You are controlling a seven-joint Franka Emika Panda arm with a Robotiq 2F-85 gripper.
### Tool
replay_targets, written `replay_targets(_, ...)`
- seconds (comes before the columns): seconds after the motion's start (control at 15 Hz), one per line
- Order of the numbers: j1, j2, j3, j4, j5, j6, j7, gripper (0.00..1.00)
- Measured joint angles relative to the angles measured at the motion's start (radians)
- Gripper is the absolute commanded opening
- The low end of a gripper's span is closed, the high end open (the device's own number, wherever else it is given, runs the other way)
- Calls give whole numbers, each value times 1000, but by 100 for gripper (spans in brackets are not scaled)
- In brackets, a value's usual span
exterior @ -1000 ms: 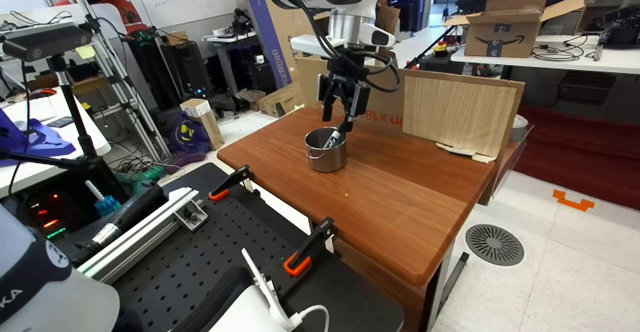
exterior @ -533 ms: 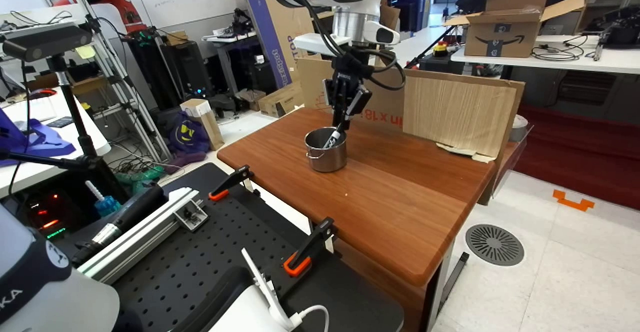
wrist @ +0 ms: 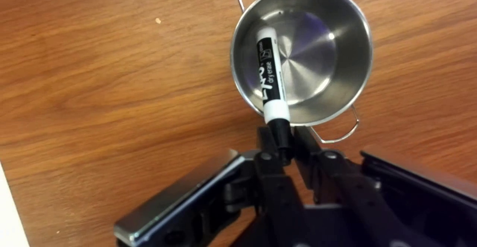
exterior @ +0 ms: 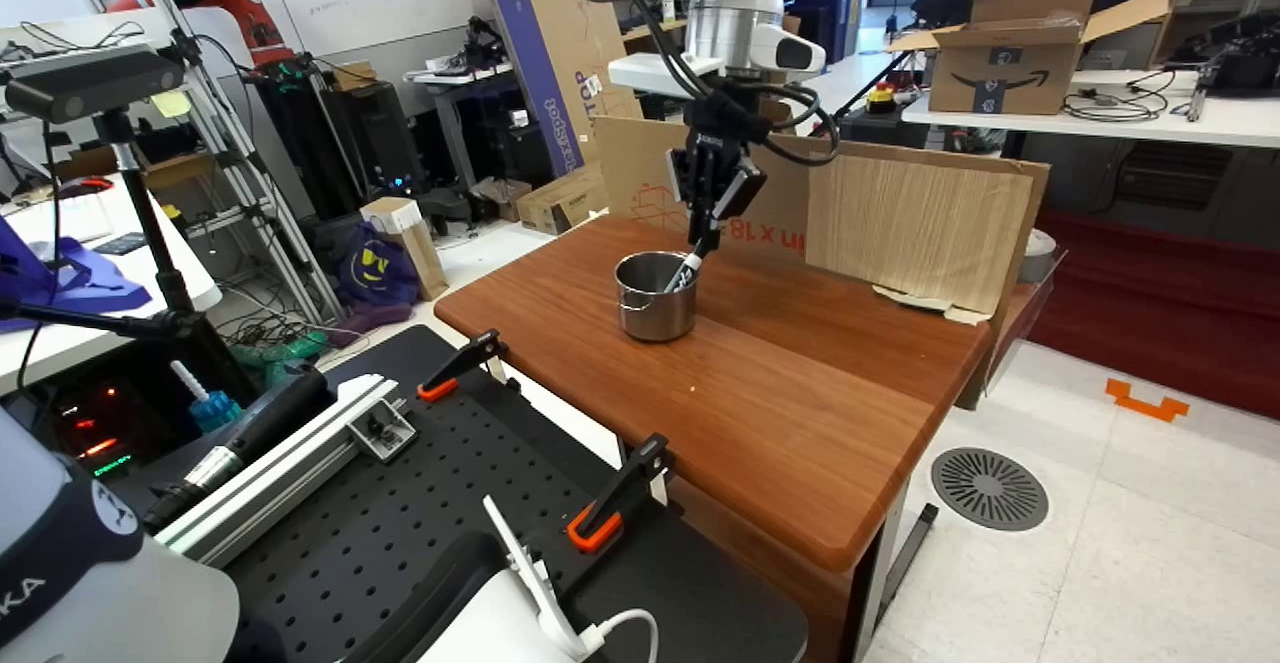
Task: Take the marker out of the pot and put it on the table
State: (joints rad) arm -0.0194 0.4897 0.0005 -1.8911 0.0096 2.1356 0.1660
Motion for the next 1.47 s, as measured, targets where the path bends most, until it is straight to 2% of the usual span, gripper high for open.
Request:
replay_targets(0.67, -6, -123, -24, -23, 0, -36, -7, 5)
replay_targets(0.93, -32, -150, -51, -18, 0, -58, -25, 5)
replay_targets(1.2, -66, -126, -73, 9, 0, -71, -42, 5)
replay_targets(1.47, -83, -21, -78, 85, 0, -71, -43, 5)
